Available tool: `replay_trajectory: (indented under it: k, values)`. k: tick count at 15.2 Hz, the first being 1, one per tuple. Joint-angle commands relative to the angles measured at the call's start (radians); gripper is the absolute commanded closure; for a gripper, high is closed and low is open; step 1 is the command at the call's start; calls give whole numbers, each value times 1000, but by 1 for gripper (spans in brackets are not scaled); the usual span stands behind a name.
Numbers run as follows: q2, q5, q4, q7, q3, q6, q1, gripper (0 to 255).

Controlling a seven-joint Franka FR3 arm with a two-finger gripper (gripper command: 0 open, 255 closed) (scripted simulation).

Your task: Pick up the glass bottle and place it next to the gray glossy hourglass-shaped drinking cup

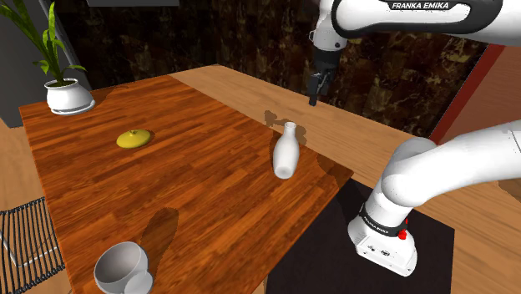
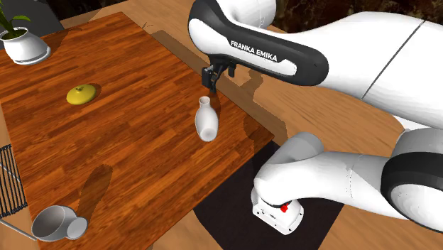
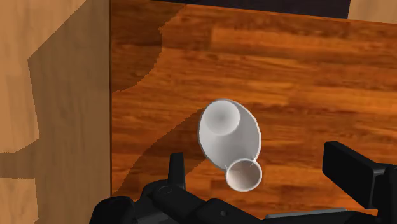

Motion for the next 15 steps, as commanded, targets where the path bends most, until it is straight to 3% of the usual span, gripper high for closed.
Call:
replay_trajectory:
  k: [1,11,15]
  values:
    - [0,0,0,0,0,0,0,0]
    - [237,64,-105,-1,-25,381,37,0]
    - [266,68,-136,-3,-27,442,40,0]
